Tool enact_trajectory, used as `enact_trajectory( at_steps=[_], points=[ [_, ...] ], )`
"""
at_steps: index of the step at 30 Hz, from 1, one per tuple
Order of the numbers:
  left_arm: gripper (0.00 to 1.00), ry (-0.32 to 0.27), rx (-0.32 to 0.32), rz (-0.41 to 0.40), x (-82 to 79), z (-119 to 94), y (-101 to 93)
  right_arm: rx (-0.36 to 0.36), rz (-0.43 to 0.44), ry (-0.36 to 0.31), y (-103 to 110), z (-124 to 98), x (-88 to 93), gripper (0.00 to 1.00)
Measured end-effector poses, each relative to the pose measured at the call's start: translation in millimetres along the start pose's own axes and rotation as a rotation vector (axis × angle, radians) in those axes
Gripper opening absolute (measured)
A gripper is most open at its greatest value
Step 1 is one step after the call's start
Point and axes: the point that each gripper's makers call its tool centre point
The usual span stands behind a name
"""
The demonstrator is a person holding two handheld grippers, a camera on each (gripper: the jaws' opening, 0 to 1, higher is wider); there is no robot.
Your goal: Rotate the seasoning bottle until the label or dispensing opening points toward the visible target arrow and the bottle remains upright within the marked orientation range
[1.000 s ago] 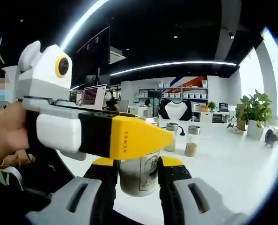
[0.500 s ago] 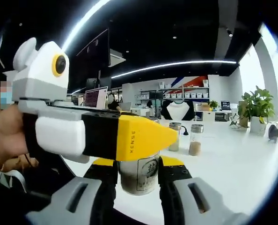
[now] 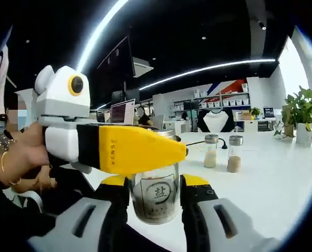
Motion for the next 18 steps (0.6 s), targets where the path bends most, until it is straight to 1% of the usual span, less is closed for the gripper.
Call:
enact_trajectory(
  at_steps=[1, 3, 5, 6, 9, 12, 13, 14, 15, 18],
  points=[
    [0.36, 0.017, 0.028, 0.021, 1.6, -0.1, -3.6, -0.009, -0.012, 0.012, 1.3, 0.0, 1.1, 0.36],
    [0.36, 0.028, 0.037, 0.033, 1.5, 0.8, -3.6, -0.005, -0.017, 0.009, 3.1, 1.1, 0.5, 0.34],
    [0.36, 0.019, 0.047, 0.039, -1.1, 0.9, -4.7, -0.004, -0.017, 0.001, 2.5, 0.8, -1.3, 0.33],
    [0.36, 0.013, 0.053, 0.03, -2.7, 1.8, -3.6, 0.003, -0.016, -0.006, 2.3, 0.7, -3.3, 0.33],
    [0.36, 0.002, 0.05, 0.024, -5.1, 1.8, -5.6, 0.028, -0.06, -0.005, 0.1, 0.8, -5.6, 0.33],
    [0.36, 0.01, 0.018, 0.038, -3.0, 3.9, -4.0, 0.05, -0.082, 0.012, -2.6, 1.4, -3.1, 0.33],
    [0.36, 0.005, -0.011, 0.024, -2.1, 3.2, 0.0, 0.067, -0.088, 0.02, -4.9, 0.9, -1.5, 0.33],
    [0.36, 0.0, -0.025, 0.013, -1.4, 3.7, 1.5, 0.078, -0.093, 0.025, -6.7, 0.5, -0.6, 0.33],
    [0.35, -0.013, -0.053, -0.016, -0.6, 4.1, 2.0, 0.09, -0.094, 0.03, -7.9, -0.2, 0.5, 0.33],
    [0.35, -0.029, -0.108, -0.061, 3.2, 5.5, 6.3, 0.12, -0.08, 0.048, -12.3, -1.7, 4.7, 0.33]
  ],
)
Point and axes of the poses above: the point that each gripper's makers call its tool centre point, and the gripper's own axes: z roughly forward along the fingers, y roughly to its left, x roughly out of its underside, and after that the axes turned 14 degrees about -y, right-handed
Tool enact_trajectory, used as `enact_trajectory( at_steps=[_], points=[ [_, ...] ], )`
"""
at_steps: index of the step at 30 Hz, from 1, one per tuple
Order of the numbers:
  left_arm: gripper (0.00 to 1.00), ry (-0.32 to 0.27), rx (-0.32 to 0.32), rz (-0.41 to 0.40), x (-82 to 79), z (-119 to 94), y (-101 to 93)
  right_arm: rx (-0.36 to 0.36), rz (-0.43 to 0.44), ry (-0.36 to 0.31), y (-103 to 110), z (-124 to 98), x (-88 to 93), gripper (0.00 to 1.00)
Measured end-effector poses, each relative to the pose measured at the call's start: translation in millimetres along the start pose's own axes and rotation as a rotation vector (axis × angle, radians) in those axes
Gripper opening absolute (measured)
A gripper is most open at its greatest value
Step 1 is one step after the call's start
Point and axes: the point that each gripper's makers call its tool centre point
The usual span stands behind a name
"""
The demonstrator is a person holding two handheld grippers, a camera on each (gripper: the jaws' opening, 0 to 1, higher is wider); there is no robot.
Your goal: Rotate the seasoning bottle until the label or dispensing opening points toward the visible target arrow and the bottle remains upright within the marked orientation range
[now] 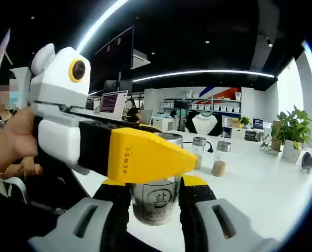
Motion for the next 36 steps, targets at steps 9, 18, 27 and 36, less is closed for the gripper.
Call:
enact_trajectory(
  at_steps=[9, 18, 27, 36],
  points=[
    [0.35, -0.062, -0.105, 0.079, -4.8, 5.4, -4.3, 0.131, 0.015, -0.037, -14.1, -2.3, -3.6, 0.33],
    [0.35, -0.027, -0.138, 0.128, 4.2, 5.4, -3.3, 0.133, 0.045, -0.009, -16.3, -3.2, 5.1, 0.33],
    [0.34, -0.003, -0.042, 0.161, 1.9, 0.3, -2.0, 0.06, 0.087, -0.027, -9.0, -1.8, 1.1, 0.33],
    [0.34, 0.006, 0.07, 0.102, -3.7, -2.7, -0.5, -0.002, 0.119, -0.033, -2.5, -1.4, -2.5, 0.33]
  ],
)
Point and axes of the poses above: the point that each gripper's makers call its tool centre point, and the gripper's own axes: z roughly forward along the fingers, y roughly to its left, x roughly out of its underside, and after that the axes turned 14 degrees about -y, right-handed
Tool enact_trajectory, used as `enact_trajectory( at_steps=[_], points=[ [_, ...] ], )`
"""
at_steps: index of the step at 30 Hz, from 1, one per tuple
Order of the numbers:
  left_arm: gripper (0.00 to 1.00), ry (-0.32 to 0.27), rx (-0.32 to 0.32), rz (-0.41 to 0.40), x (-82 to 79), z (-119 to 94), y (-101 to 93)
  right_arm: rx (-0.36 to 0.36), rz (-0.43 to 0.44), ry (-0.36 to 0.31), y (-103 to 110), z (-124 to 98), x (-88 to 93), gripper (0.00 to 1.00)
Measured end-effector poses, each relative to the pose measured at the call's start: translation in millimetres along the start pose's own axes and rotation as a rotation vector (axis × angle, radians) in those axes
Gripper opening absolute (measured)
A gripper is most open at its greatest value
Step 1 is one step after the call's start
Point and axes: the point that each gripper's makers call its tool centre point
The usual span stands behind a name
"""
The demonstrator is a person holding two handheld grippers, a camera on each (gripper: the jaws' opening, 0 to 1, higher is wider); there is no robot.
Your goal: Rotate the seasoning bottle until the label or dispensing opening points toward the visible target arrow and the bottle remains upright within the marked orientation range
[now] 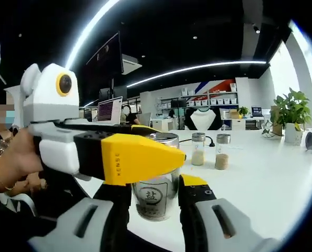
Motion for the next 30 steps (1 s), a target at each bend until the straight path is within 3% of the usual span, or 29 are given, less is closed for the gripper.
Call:
enact_trajectory(
  at_steps=[6, 15, 22, 30],
  points=[
    [0.34, -0.031, 0.092, -0.017, -11.4, -1.4, -7.1, -0.034, 0.039, -0.009, 4.4, 0.1, -8.2, 0.34],
    [0.34, -0.039, 0.131, 0.005, -17.1, 3.3, -12.0, -0.051, -0.005, -0.019, 4.7, 0.4, -16.1, 0.33],
    [0.34, -0.054, 0.051, -0.039, -11.4, 5.2, -9.0, 0.003, -0.054, -0.001, -0.8, -1.7, -9.9, 0.32],
    [0.35, -0.031, -0.134, -0.01, -1.9, 11.2, -2.9, 0.088, -0.052, 0.017, -10.2, -3.2, -2.8, 0.32]
  ],
)
Point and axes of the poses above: the point that each gripper's makers call its tool centre point, and the gripper's own axes: z roughly forward along the fingers, y roughly to its left, x roughly out of its underside, and after that the axes turned 14 degrees about -y, right-handed
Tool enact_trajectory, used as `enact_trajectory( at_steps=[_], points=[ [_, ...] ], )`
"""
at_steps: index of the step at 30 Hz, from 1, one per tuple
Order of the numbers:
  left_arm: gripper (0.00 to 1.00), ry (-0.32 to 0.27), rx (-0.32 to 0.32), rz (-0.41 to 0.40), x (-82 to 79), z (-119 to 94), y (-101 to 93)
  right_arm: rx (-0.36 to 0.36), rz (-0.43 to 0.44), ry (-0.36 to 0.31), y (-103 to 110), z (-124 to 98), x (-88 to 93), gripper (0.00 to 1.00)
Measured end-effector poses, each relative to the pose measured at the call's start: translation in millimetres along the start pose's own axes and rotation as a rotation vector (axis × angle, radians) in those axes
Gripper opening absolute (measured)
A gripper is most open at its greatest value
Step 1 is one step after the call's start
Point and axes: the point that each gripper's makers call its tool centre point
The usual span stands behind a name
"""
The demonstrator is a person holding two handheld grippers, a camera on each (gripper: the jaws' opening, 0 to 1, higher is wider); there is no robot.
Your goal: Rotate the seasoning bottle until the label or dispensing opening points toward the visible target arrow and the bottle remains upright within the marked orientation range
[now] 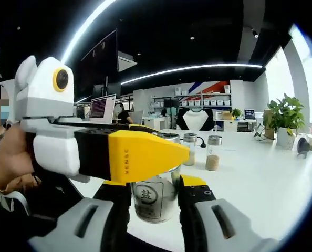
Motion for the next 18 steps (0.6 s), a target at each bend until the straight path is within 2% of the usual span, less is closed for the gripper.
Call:
enact_trajectory(
  at_steps=[4, 7, 13, 18],
  points=[
    [0.35, -0.013, -0.078, 0.046, 1.0, 0.0, 2.5, 0.006, 0.025, 0.004, -0.3, 1.6, 1.3, 0.32],
    [0.35, -0.007, -0.083, 0.063, 0.4, -0.9, 4.4, 0.007, 0.029, -0.005, 1.3, 3.6, 0.8, 0.32],
    [0.34, 0.016, -0.031, 0.089, 2.8, -5.0, 6.9, -0.015, 0.054, 0.006, 5.8, 5.8, 4.0, 0.32],
    [0.34, 0.025, 0.05, 0.123, 3.7, -8.8, 6.5, -0.053, 0.089, 0.01, 10.6, 5.9, 5.4, 0.32]
  ],
)
Point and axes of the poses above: the point that each gripper's makers call its tool centre point, and the gripper's own axes: z roughly forward along the fingers, y roughly to its left, x roughly out of its underside, and after that the axes turned 14 degrees about -y, right-handed
